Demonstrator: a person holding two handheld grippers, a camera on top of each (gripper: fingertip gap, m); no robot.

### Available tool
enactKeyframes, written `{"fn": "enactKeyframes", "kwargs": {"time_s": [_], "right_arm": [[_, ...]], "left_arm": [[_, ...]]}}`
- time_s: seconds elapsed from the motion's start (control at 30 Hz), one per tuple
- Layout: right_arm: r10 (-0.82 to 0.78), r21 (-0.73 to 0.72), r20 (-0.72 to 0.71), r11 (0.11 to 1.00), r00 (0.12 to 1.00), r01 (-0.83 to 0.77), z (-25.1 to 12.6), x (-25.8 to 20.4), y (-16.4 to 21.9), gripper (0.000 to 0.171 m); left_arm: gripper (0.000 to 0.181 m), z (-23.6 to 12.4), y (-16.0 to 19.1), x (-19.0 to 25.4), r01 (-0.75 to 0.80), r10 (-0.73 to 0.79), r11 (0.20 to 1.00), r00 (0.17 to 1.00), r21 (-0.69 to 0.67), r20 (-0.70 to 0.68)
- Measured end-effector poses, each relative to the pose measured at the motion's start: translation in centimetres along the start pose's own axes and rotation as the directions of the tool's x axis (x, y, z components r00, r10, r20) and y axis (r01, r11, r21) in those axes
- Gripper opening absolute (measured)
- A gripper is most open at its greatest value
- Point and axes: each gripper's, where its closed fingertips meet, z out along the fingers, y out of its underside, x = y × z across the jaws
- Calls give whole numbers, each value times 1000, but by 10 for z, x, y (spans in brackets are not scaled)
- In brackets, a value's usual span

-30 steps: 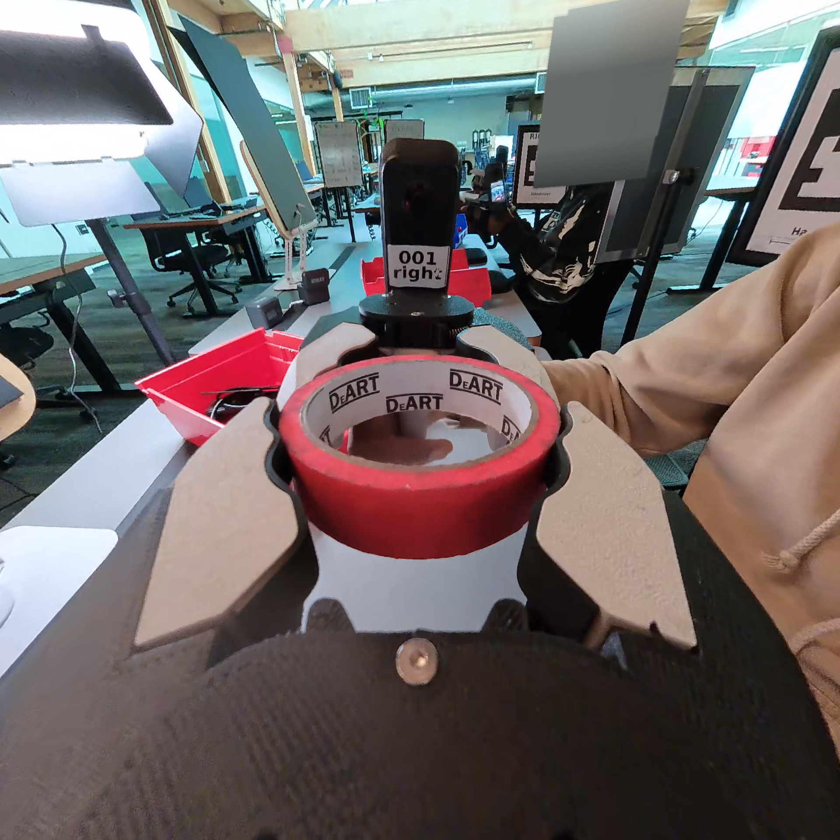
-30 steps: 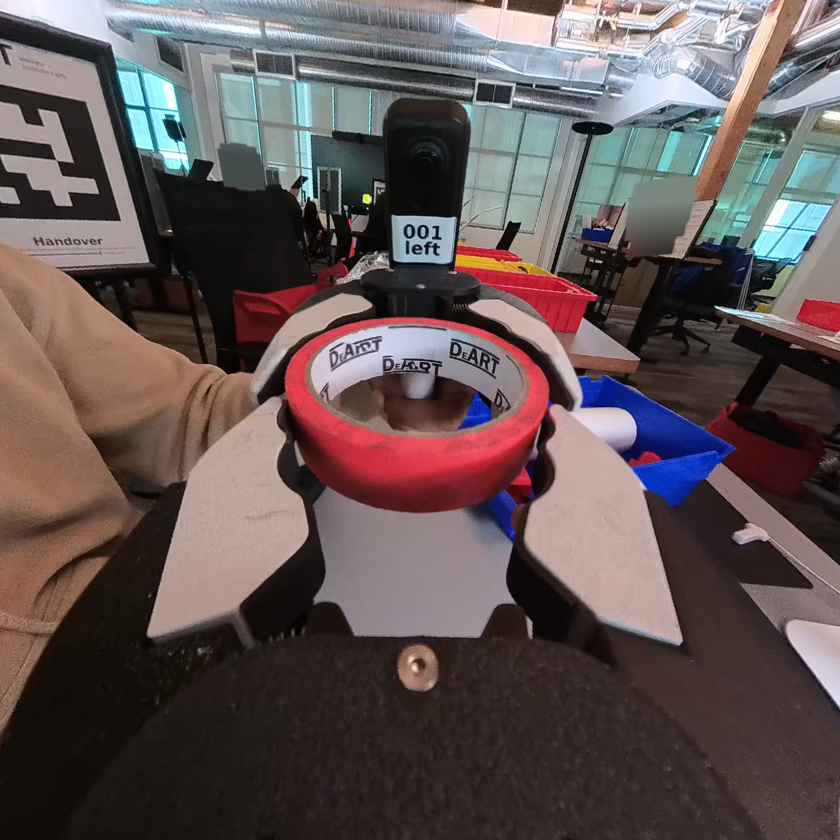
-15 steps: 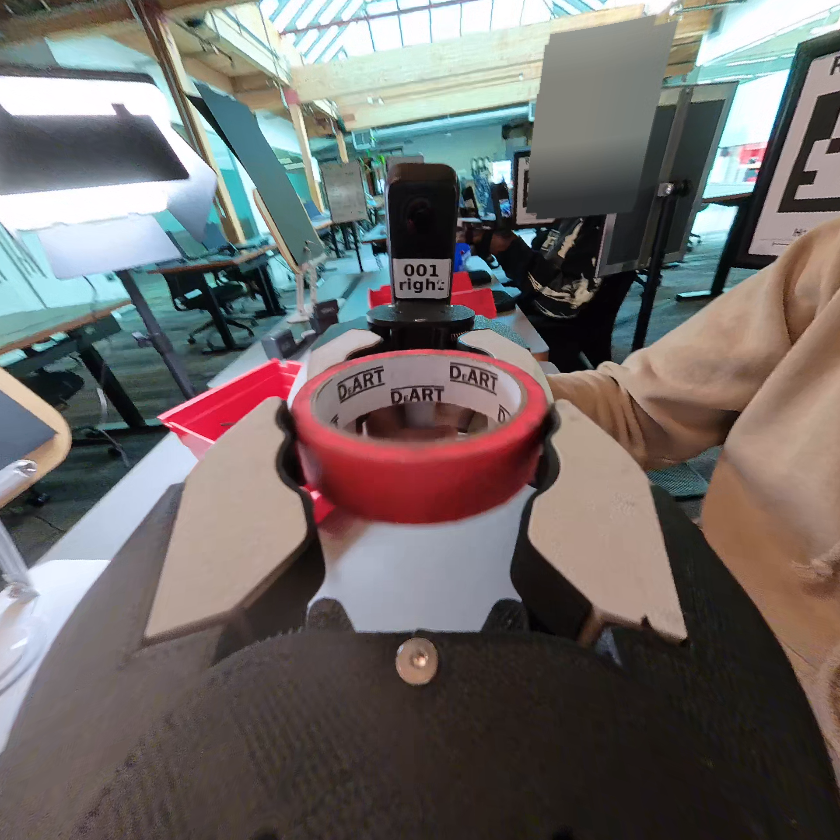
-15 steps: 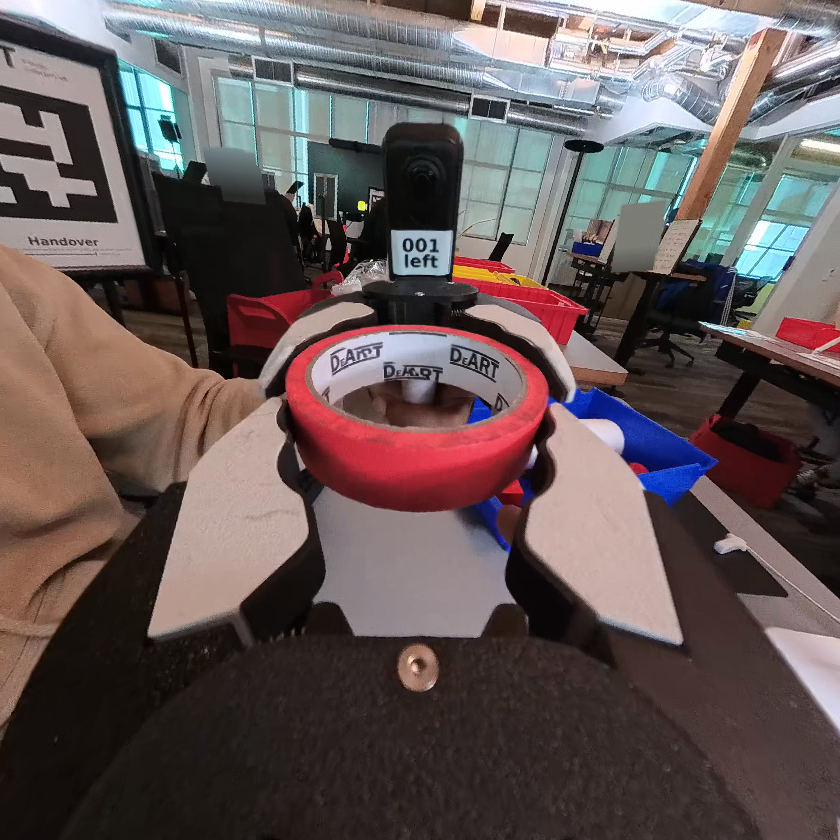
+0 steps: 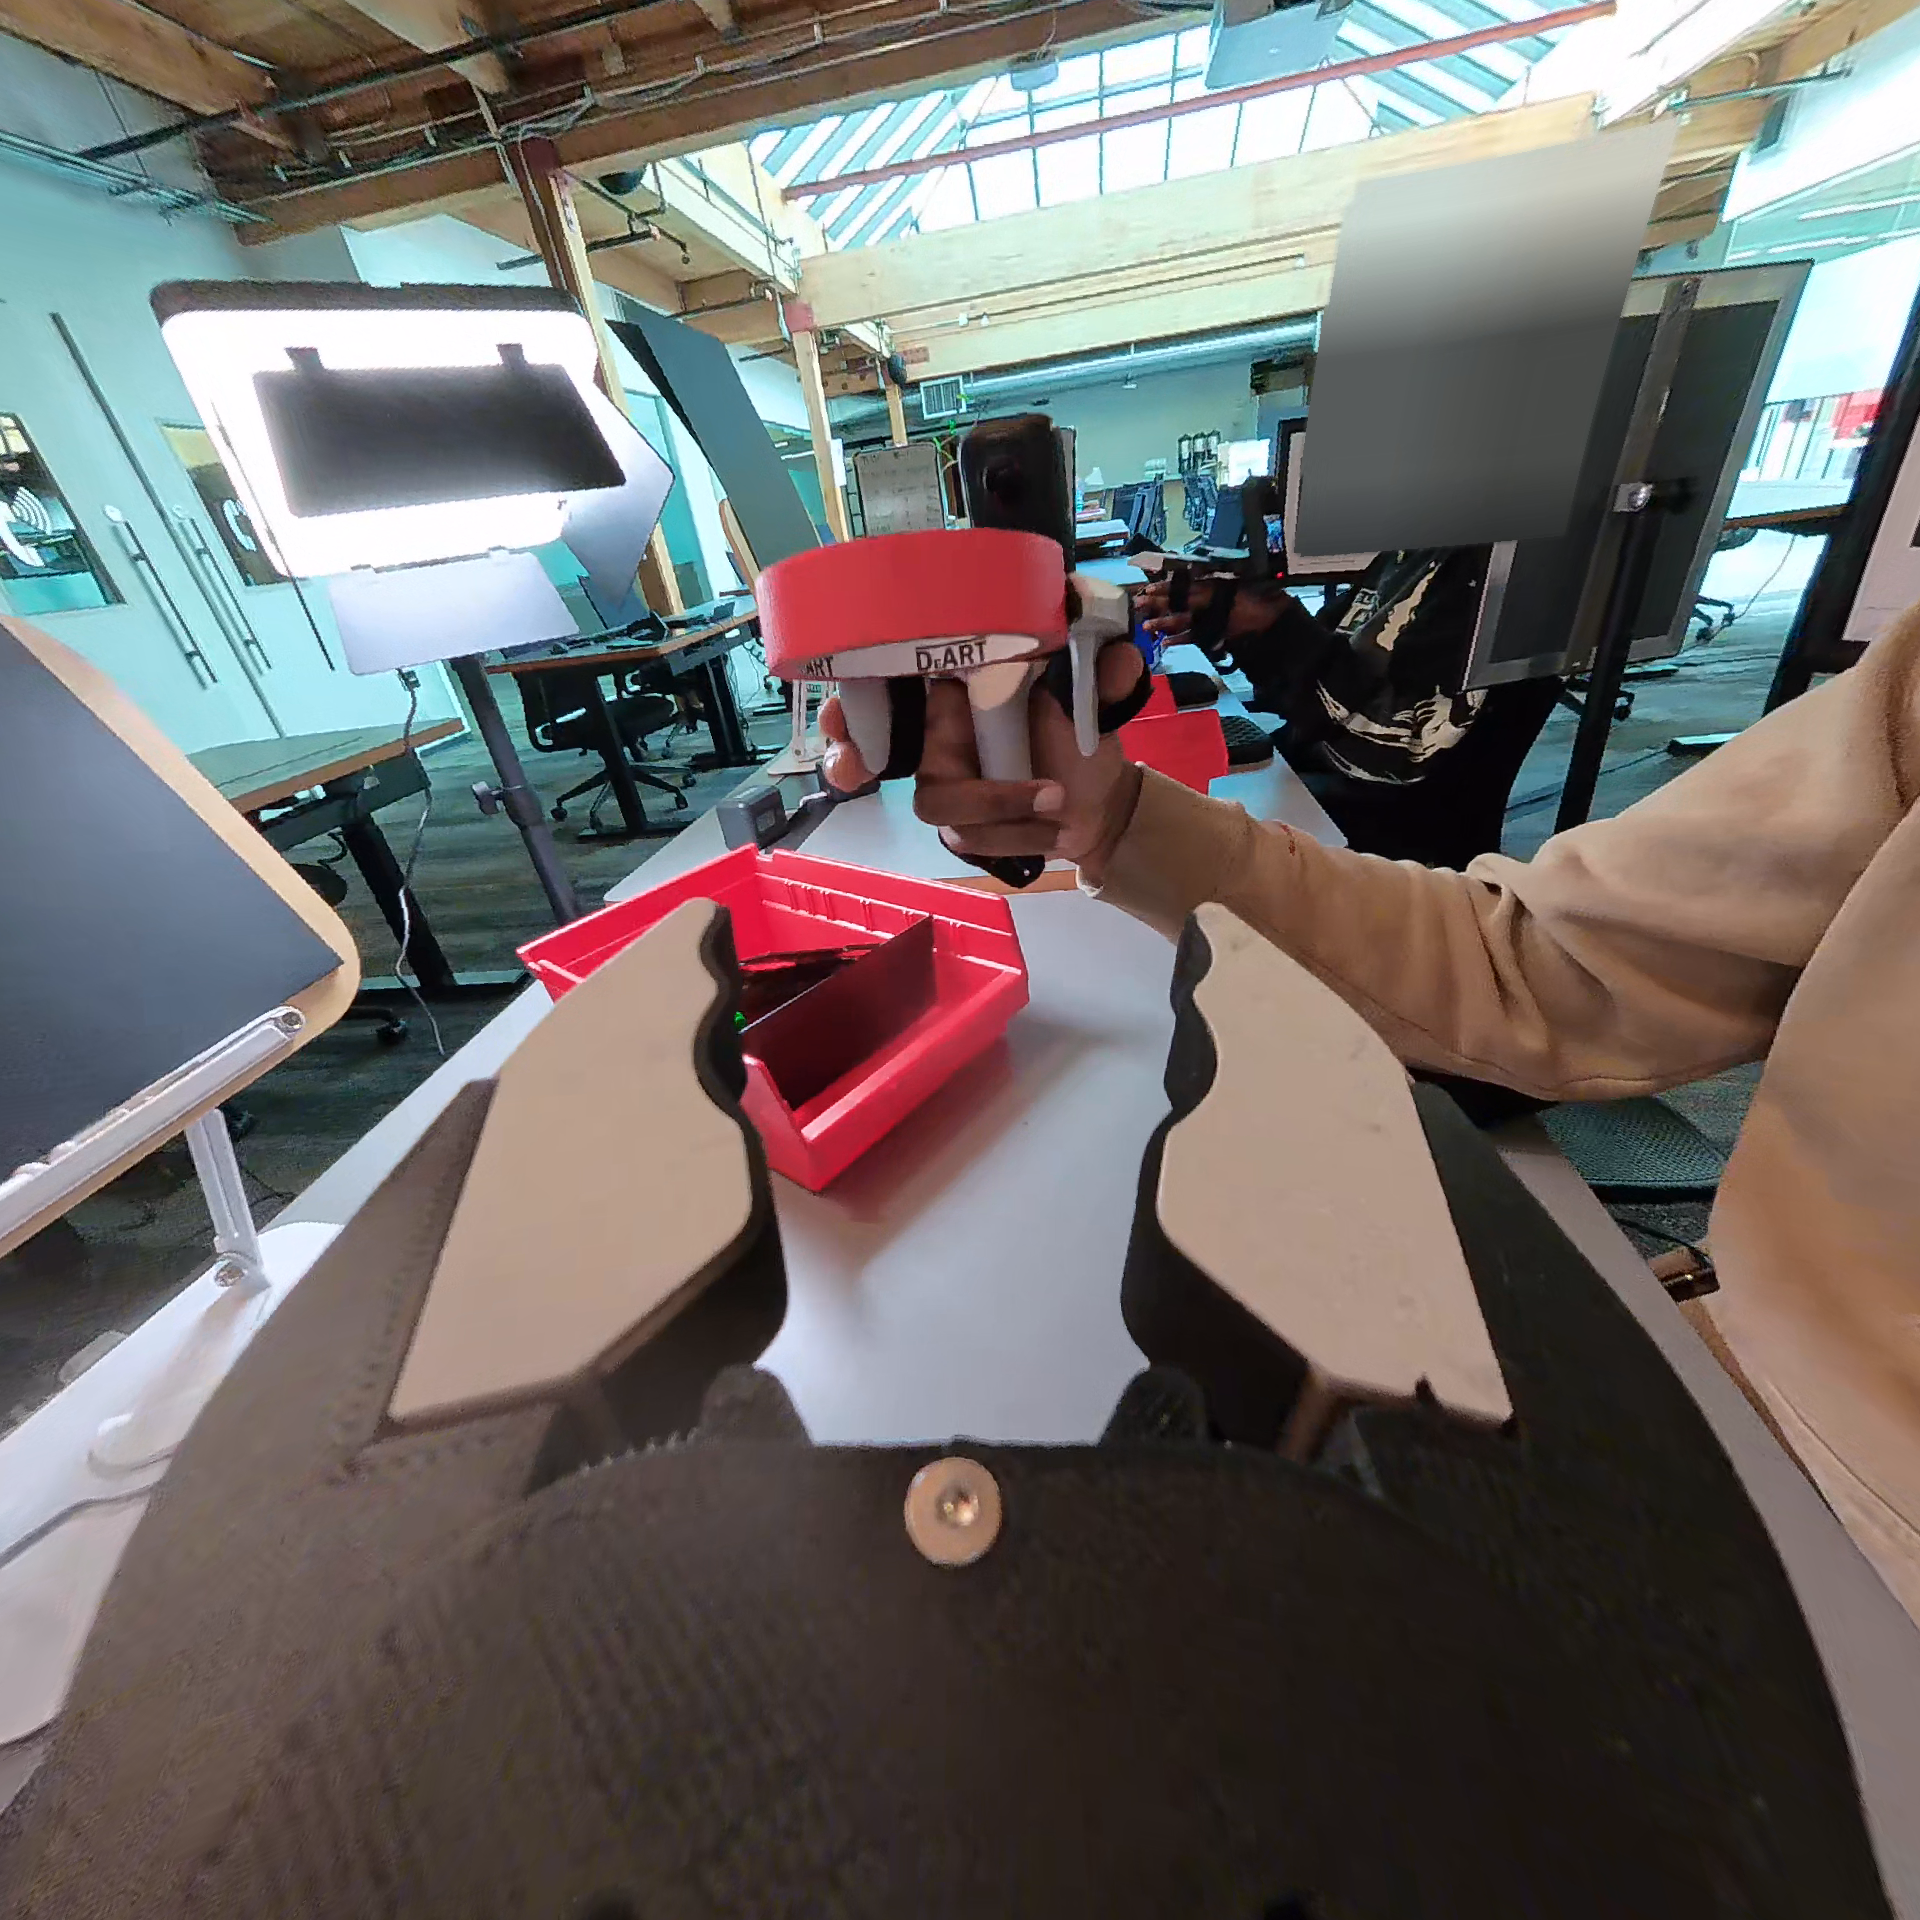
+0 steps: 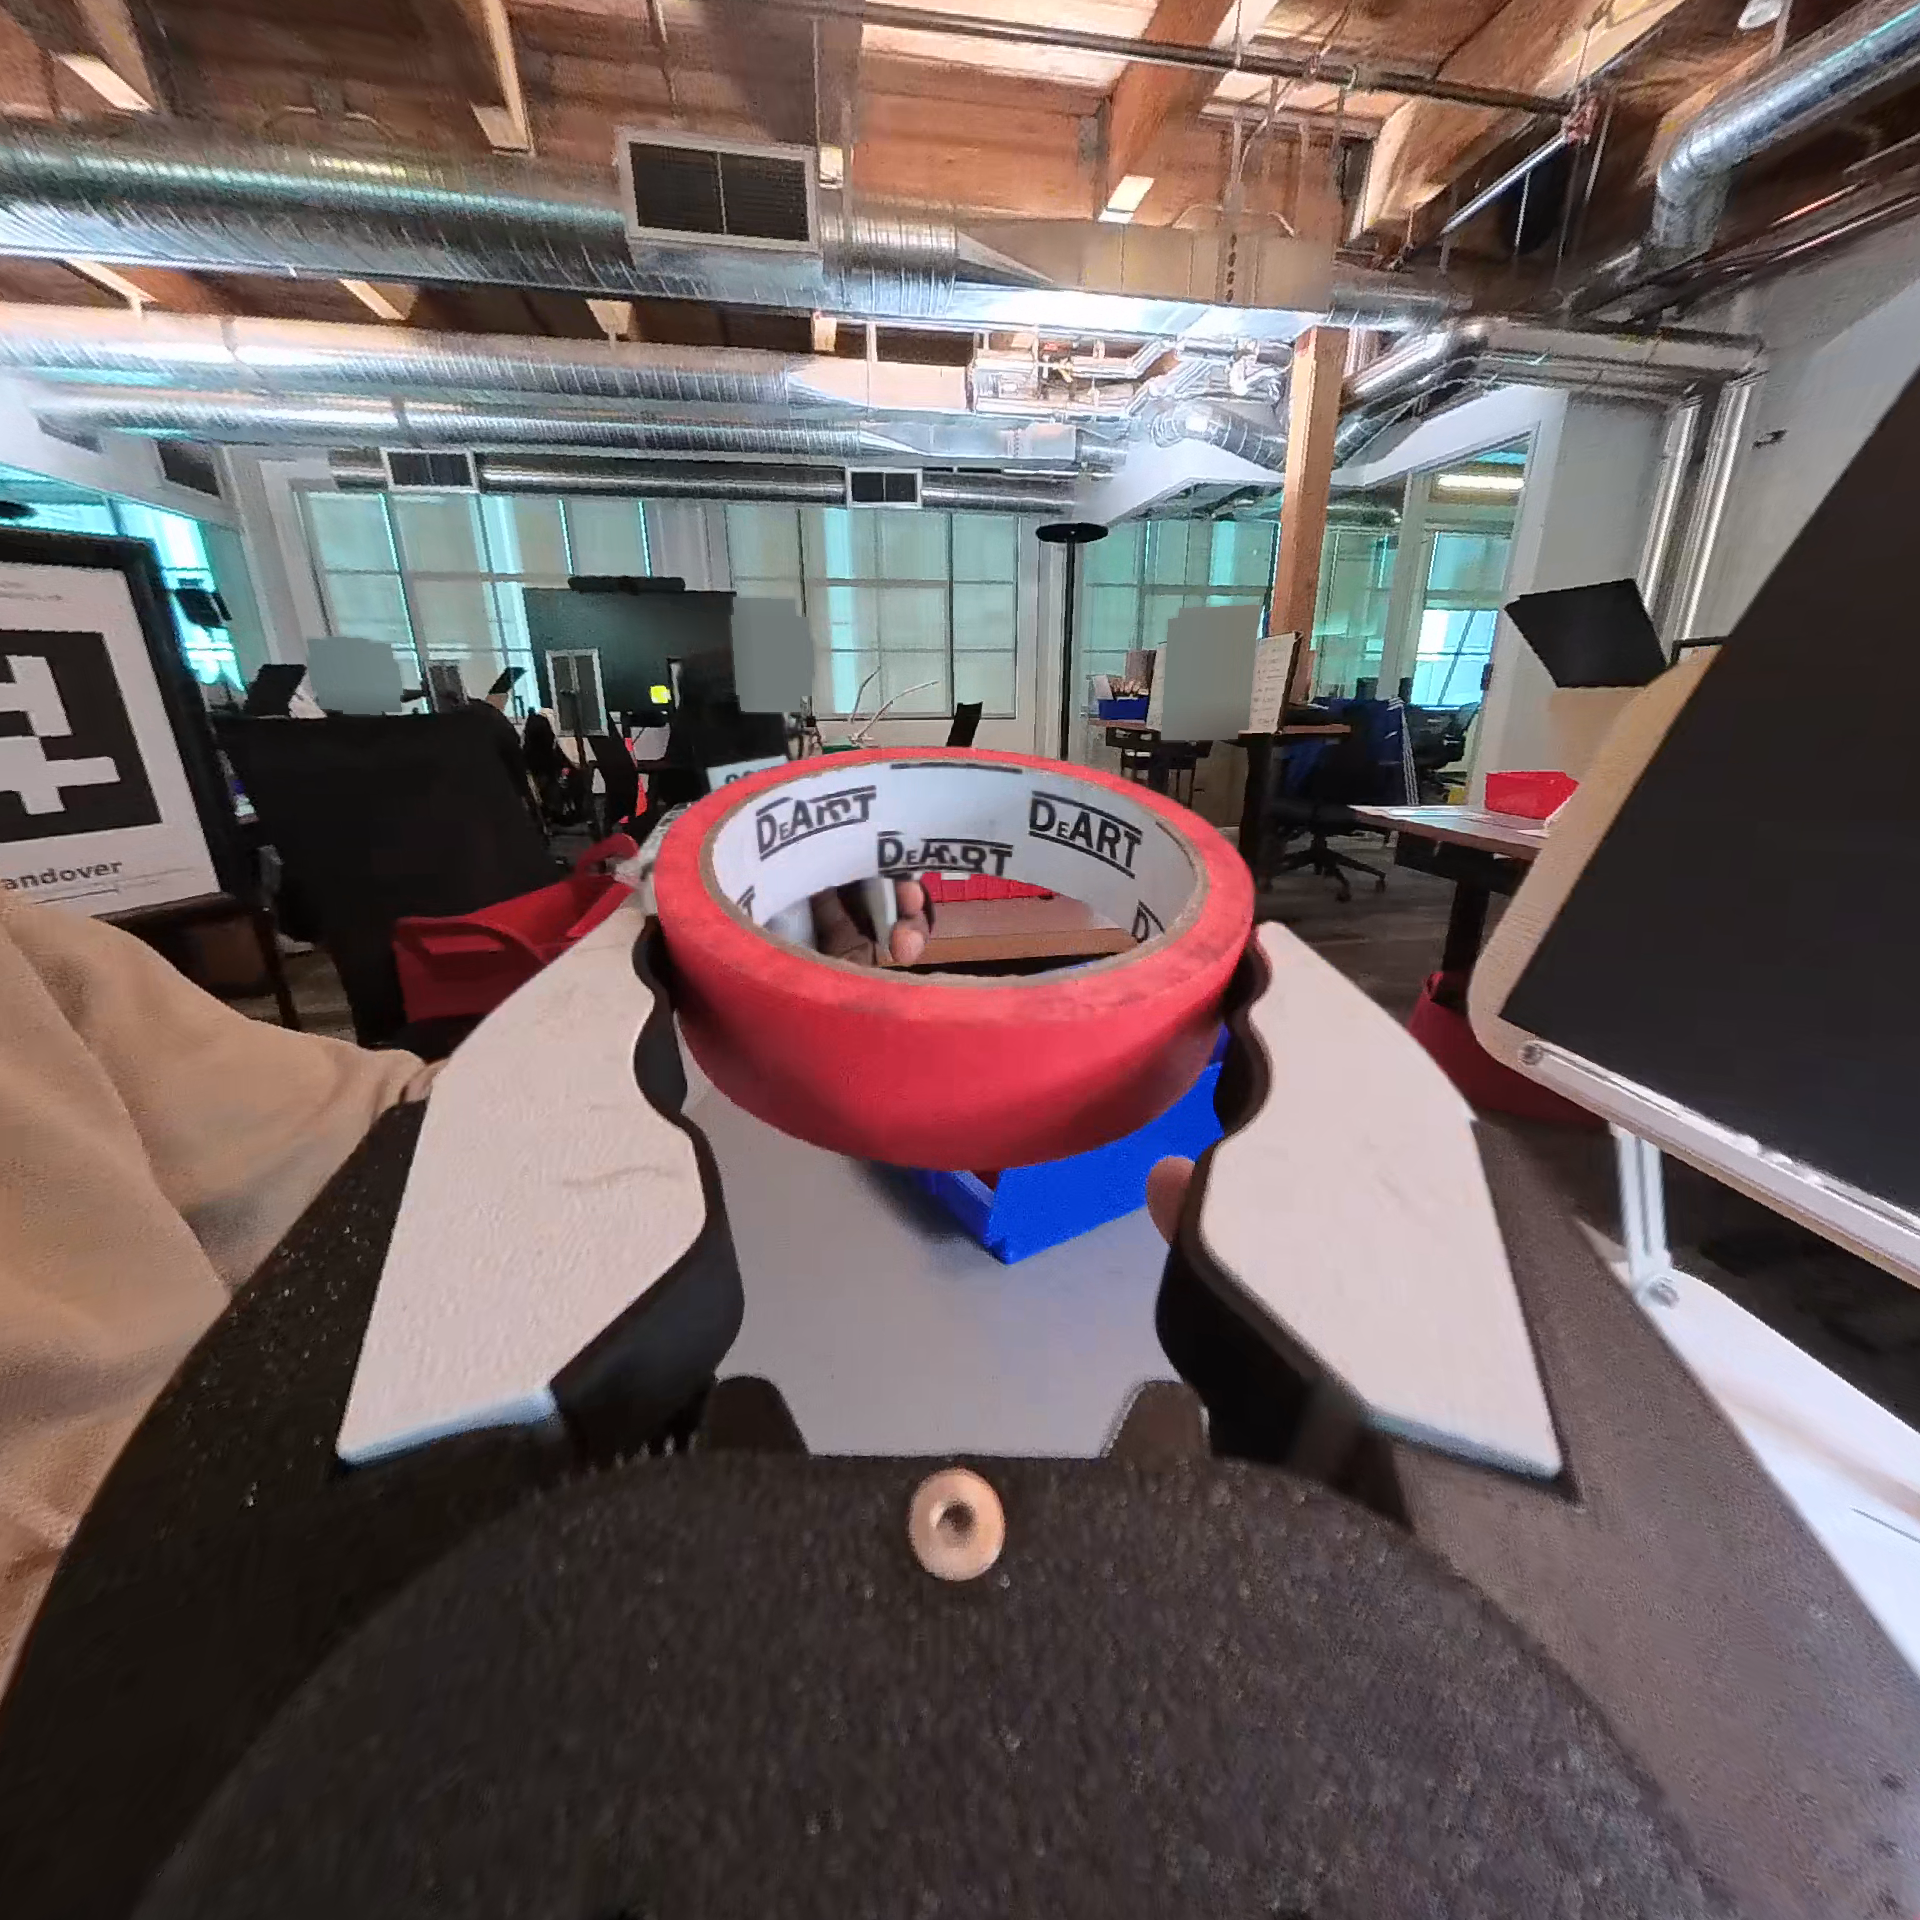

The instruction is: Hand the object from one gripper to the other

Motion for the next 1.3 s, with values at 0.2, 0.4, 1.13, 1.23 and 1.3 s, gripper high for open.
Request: {"fn": "enactKeyframes", "kwargs": {"time_s": [0.2,0.4,1.13,1.23,1.3], "right_arm": [[36,-13,14,999,999,-36,9,-2,4,101],[143,-18,-22,990,990,-143,17,9,11,101],[764,-222,115,643,635,-733,80,-6,97,102],[793,-210,146,609,592,-764,85,-9,96,102],[804,-169,148,594,575,-787,87,-4,95,102]], "left_arm": [[58,7,2,-4,-84,84,996,995,5,62],[46,4,-5,-18,-278,284,959,930,-61,232],[64,7,36,-41,-388,478,862,836,-327,268],[64,9,39,-45,-396,497,851,819,-345,286],[66,10,36,-52,-404,515,847,786,-347,341]]}}
